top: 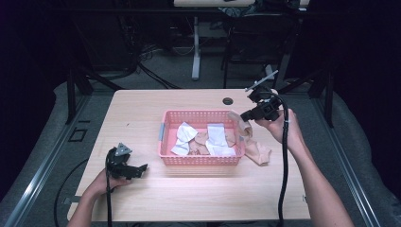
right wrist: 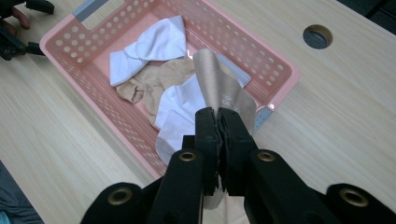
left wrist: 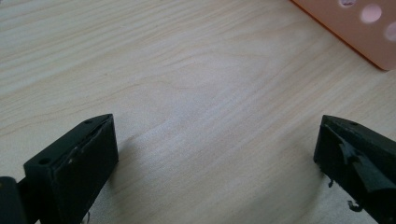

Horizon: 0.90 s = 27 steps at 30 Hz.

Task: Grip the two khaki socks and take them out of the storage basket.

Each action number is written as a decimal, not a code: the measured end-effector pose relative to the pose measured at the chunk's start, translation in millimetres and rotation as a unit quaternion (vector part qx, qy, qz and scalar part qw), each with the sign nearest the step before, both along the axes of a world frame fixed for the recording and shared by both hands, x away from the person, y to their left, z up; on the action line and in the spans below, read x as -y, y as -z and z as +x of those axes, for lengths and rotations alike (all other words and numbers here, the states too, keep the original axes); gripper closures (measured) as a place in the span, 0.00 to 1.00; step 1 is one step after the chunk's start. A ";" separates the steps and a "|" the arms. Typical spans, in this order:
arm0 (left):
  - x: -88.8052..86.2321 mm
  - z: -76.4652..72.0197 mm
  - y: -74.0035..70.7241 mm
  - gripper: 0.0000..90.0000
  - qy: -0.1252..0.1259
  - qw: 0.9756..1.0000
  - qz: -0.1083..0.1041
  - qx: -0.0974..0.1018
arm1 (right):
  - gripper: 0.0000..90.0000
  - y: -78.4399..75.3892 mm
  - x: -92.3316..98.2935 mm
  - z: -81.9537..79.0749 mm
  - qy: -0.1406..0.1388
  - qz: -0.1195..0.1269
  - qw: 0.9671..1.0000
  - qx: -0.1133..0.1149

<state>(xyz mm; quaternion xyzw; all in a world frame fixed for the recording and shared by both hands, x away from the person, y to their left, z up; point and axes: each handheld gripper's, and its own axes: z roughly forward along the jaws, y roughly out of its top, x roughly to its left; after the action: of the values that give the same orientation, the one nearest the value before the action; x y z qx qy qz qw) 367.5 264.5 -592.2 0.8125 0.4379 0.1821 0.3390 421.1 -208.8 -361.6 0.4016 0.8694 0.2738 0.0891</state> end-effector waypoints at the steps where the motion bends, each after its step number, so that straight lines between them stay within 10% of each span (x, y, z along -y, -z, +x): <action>1: 0.0 0.0 0.0 0.00 0.000 1.000 0.000 0.000 | 0.97 -0.4 1.9 -0.3 0.002 -0.001 1.000 0.003; 27: 0.1 0.0 0.0 0.00 0.000 1.000 0.000 0.000 | 0.97 -1.4 52.3 -2.7 0.051 0.002 0.999 0.007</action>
<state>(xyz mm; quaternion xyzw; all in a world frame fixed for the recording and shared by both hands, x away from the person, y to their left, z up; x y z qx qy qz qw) 367.5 264.4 -592.2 0.8123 0.4383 0.1818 0.3393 418.4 -261.1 -360.2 0.4441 0.8463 0.2734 0.1082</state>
